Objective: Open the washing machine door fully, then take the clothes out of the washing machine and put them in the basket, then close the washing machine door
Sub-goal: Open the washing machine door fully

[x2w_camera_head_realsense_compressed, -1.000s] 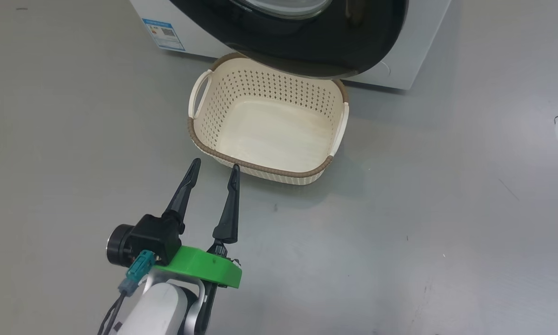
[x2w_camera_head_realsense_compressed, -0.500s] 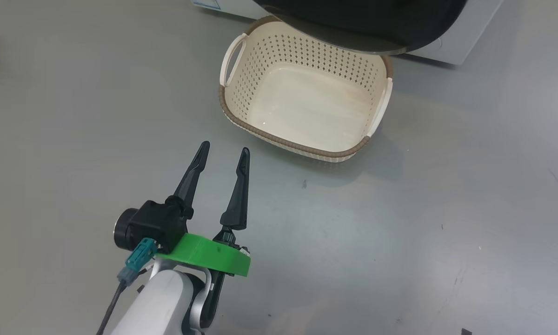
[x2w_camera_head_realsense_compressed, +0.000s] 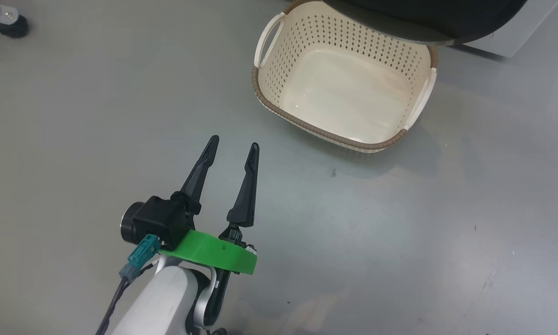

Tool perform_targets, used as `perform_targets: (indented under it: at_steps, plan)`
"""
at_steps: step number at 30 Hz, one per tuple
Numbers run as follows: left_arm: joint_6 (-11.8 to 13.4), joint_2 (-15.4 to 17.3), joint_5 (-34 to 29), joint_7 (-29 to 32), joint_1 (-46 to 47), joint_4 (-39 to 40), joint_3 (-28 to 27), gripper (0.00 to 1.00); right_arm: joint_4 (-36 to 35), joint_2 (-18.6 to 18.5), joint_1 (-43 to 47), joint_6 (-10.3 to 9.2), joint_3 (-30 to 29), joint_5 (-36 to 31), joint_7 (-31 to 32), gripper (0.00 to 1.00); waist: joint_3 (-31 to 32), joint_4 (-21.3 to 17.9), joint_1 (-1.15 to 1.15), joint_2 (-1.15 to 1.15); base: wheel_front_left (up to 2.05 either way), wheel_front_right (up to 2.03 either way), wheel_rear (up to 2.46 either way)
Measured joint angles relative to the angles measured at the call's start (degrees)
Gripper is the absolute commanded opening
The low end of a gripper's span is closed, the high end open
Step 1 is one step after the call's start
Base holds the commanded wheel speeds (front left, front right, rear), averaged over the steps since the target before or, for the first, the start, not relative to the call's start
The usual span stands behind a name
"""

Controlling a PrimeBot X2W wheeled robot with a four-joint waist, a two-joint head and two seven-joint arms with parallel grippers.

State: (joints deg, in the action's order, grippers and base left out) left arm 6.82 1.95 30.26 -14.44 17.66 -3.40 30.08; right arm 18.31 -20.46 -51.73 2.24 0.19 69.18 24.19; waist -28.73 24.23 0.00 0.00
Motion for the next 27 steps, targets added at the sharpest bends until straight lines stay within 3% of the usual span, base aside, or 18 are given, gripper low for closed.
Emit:
perform_targets:
  at_steps: [5,16,27]
  plan:
    - [0.00,-0.03,0.34,0.00,0.04,0.04,-0.38,1.00,2.27,2.21,-2.38,-2.21,-0.19,4.92,5.00,0.00,-0.58,1.14,0.00,0.00,0.00,0.00,0.00]
    - [0.00,-0.05,0.33,0.00,0.06,0.00,-0.55,1.00,4.64,2.34,-4.50,-5.46,-0.44,9.03,11.48,0.00,-0.50,1.46,0.00,0.00,0.00,0.00,0.00]
    - [0.00,-0.05,0.32,0.00,0.29,-0.99,-0.59,1.00,7.39,2.66,-4.48,-6.01,-0.98,12.35,16.17,0.00,0.83,1.47,0.00,0.00,0.00,0.00,0.00]
